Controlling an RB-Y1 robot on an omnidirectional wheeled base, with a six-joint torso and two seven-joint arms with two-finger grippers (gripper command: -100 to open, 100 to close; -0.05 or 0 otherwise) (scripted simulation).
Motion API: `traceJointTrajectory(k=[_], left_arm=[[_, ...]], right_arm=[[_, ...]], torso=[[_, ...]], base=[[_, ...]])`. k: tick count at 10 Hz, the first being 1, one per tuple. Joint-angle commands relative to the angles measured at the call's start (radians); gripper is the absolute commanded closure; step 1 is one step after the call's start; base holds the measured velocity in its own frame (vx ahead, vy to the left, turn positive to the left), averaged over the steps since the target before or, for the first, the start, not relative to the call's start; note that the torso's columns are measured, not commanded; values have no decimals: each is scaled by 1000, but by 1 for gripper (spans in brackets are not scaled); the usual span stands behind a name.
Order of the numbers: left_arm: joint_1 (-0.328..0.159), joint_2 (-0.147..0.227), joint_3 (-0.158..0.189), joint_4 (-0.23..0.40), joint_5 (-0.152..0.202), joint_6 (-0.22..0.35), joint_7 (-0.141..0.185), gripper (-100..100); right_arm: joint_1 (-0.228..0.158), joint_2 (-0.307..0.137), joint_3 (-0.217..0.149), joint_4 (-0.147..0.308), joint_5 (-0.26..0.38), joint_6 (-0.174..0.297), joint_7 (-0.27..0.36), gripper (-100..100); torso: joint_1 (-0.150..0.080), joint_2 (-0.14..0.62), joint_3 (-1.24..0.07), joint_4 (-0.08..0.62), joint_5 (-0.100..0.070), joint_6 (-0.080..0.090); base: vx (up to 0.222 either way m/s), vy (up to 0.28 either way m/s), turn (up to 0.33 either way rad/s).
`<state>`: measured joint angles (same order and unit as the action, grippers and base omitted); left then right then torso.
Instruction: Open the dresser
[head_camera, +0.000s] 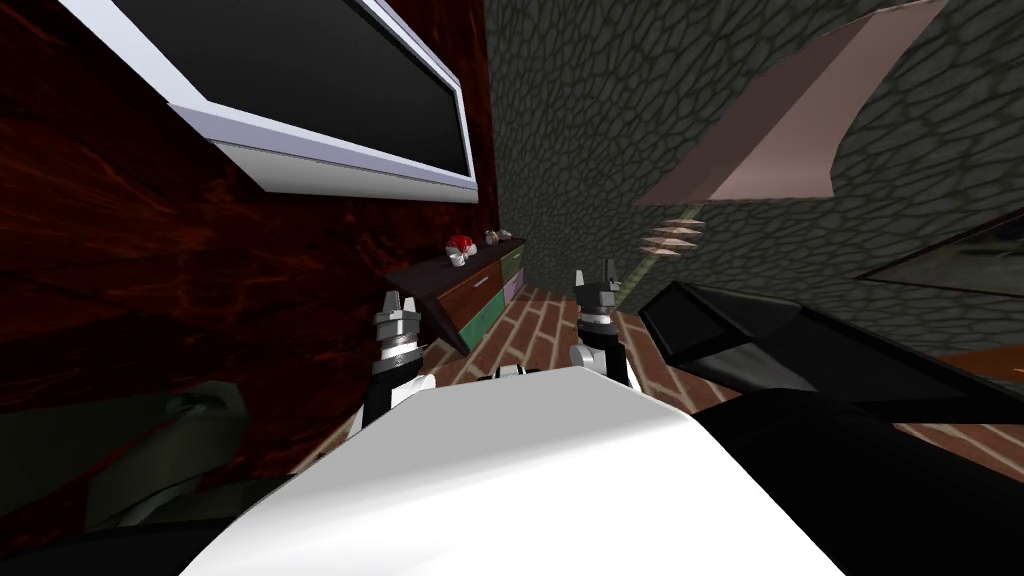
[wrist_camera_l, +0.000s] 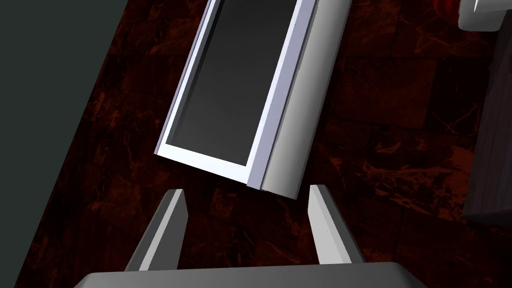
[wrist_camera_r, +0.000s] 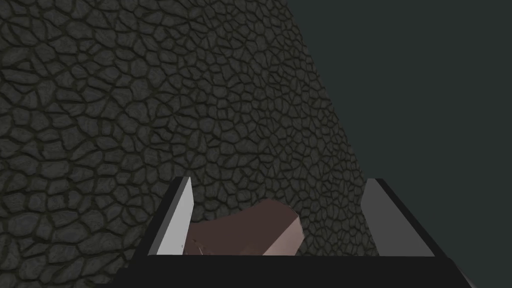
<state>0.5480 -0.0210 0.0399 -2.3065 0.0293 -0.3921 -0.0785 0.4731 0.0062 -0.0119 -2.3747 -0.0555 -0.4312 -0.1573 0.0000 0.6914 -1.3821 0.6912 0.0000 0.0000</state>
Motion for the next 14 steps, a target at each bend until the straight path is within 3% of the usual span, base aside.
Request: traceJointTrajectory(k=[1, 5, 6, 14], left_arm=[[0, 65, -9, 8, 13, 0, -7, -100], [2, 147, -40, 34, 60, -2, -30, -100], [3, 172, -62, 51, 93, -4, -47, -100], [13, 210, -177, 132, 269, -13, -137, -100]], right_arm=[[0, 0, 0, 0, 0, 0, 0, 0], [0, 0, 0, 0, 0, 0, 0, 0], [1, 0, 0, 0, 0, 0, 0, 0], [1, 0, 0, 0, 0, 0, 0, 0]], torso=[[0, 33, -69, 33, 0, 0], [0, 45, -95, 46, 0, 0], [-1, 44, -95, 46, 0, 0], [-1, 45, -95, 46, 0, 0]], base=[[52, -16, 93], [101, -27, 137], [199, -66, 320], [211, -81, 285]])
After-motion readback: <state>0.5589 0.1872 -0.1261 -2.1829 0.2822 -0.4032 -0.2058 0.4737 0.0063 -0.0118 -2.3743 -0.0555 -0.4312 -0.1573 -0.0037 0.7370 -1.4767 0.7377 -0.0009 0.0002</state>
